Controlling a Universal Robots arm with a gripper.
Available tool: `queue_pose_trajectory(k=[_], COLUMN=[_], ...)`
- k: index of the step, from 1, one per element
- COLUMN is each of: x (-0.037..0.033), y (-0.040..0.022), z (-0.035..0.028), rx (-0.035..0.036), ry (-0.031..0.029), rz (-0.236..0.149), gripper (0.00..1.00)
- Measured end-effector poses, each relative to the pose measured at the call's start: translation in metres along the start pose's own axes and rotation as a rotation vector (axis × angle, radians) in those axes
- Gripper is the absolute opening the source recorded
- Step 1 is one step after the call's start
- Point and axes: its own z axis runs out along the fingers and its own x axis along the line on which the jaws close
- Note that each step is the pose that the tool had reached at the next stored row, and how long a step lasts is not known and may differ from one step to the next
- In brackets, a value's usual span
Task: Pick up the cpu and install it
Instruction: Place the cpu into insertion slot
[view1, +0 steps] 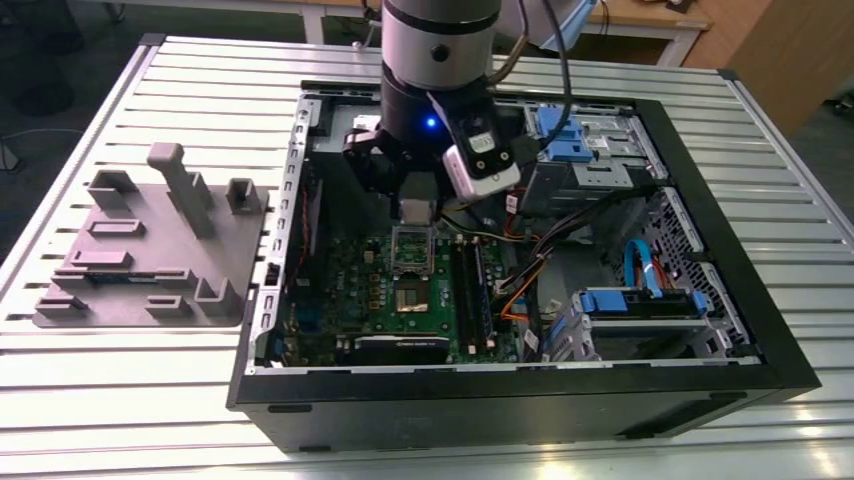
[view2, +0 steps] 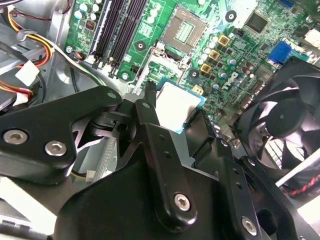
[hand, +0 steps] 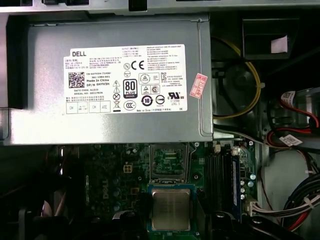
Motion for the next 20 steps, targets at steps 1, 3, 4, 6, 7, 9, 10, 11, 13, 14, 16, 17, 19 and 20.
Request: queue_pose_trajectory(k=[1,3,4,6,7,9,10,11,13,14,16,17,19,20], x=[0.0,-0.0001,-0.0001,-0.0001,-0.0001,-0.0001,-0.0002,-0.0002,-0.0002,-0.0003,-0.0004,-0.0004,-0.0006,-0.0006], y=[-0.0001,-0.0002,-0.0002,-0.0003,-0.0004,-0.001,-0.0019,-0.0022,-0.0028,-0.0037,-0.006,-0.0071,-0.0092,-0.01], z=[0.002,0.0056,0.0071,0.0089,0.0101,0.0116,0.0121,0.0134,0.0148,0.0151,0.0154,0.0155,0.0158,0.0161], rx=[-0.0001,-0.0001,0.0,-0.0001,0.0,0.0002,0.0002,-0.0002,0.0002,0.0004,0.0002,0.0002,0.0003,0.0002], ry=[0.0,0.0,0.0,0.0,0.0,0.0001,0.0001,0.0001,0.0009,0.0011,0.0011,0.0012,0.0011,0.0011], rz=[0.0,0.0,0.0,0.0,0.0,0.0,0.0,-0.005,-0.02,-0.026,-0.026,-0.026,-0.026,-0.026], gripper=[0.47,0.47,0.47,0.47,0.47,0.47,0.47,0.47,0.47,0.47,0.47,0.47,0.47,0.47])
